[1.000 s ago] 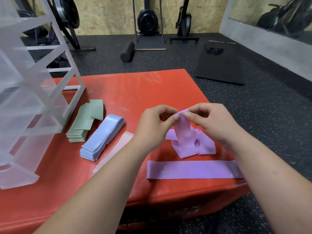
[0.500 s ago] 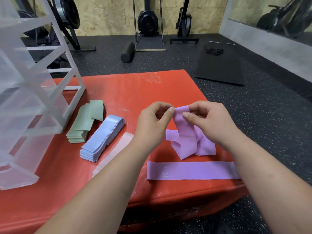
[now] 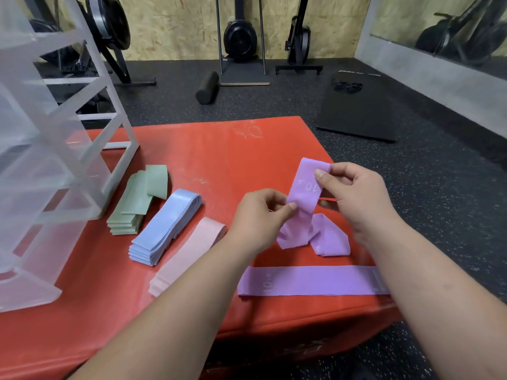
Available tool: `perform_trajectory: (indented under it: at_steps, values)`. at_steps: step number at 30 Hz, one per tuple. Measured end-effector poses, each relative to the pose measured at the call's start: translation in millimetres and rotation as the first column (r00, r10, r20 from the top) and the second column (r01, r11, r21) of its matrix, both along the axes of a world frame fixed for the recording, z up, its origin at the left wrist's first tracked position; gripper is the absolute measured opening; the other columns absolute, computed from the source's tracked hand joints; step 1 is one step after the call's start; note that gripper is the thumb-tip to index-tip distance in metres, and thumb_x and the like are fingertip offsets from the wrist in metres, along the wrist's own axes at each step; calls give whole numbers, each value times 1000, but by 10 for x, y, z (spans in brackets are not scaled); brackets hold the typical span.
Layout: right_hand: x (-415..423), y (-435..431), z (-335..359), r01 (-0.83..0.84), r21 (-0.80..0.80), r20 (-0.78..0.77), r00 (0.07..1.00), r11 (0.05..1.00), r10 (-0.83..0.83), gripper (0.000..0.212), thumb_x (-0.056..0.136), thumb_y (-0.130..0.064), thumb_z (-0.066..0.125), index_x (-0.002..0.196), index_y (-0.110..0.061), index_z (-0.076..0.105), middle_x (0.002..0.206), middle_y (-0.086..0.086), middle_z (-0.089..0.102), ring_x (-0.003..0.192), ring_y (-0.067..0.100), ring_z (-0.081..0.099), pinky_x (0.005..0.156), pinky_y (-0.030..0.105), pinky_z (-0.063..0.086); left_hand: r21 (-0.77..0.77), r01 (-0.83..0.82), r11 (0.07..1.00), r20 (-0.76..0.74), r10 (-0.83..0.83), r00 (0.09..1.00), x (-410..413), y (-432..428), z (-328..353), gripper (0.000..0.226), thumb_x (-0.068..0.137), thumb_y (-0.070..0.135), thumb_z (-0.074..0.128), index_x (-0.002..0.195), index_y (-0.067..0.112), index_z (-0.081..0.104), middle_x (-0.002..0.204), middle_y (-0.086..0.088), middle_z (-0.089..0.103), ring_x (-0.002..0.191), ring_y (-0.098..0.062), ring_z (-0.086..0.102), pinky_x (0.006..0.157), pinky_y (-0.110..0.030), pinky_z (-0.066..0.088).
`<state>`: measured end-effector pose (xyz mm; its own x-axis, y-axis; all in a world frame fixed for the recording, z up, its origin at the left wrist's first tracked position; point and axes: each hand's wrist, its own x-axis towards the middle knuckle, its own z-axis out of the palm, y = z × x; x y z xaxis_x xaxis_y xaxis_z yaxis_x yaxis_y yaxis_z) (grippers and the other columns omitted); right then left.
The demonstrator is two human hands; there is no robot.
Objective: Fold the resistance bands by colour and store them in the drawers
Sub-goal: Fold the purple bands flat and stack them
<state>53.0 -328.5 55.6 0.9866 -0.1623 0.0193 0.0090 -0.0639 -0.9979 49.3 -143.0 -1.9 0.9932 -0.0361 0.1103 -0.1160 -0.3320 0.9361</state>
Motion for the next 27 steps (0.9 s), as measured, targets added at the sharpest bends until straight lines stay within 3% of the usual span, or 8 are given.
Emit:
perform_trajectory:
  at_steps: [5,10,12,17,21,27]
  values:
    - [2,-30,-37,23,-27,-39,999,999,-24,20,95,-19,77,110,-8,71,96,11,80,75,15,76,69,34,60,37,-27,999,45,25,999,47,124,65,6,96,25,77,90,23,79,74,10,73,68,-9,64,71,-34,54]
    - [-22,10,3,-32,25,-41,999,999,33,23,95,-20,77,112,-7,69,92,9,81,78,16,77,76,37,62,-122,-85,989,-21,83,996,-10,117,187,1,93,13,79,94,13,79,72,-4,76,65,-11,67,62,-23,50]
    - [-33,14,22,-23,47,-21,999,999,24,22,93,-16,79,111,-7,69,91,10,80,77,17,77,76,39,63,-159,-105,982,-26,102,994,-14,127,214,12,90,12,84,98,12,75,70,-4,76,65,-14,69,63,-29,54]
    - [-75,24,64,36,45,44,998,998,-38,23,88,-10,83,107,-12,70,87,12,79,76,20,77,76,41,63,-73,-114,991,-5,114,994,-25,179,288,27,83,24,91,98,18,71,72,-5,77,70,-19,75,78,-46,63]
    - [-130,23,88,56,-7,91,994,998,-55,24,85,-10,86,104,-13,71,84,16,77,80,28,78,76,45,65,-8,-123,992,-6,123,992,-74,196,347,28,81,30,93,95,21,71,71,-3,76,72,-21,76,78,-49,62]
    - [-217,17,128,92,-77,156,985,993,-79,29,79,-13,91,99,-17,70,76,7,77,80,36,76,80,50,64,23,-102,995,-1,102,995,-203,218,427,28,82,26,93,94,17,69,69,-4,76,67,-17,75,77,-45,63]
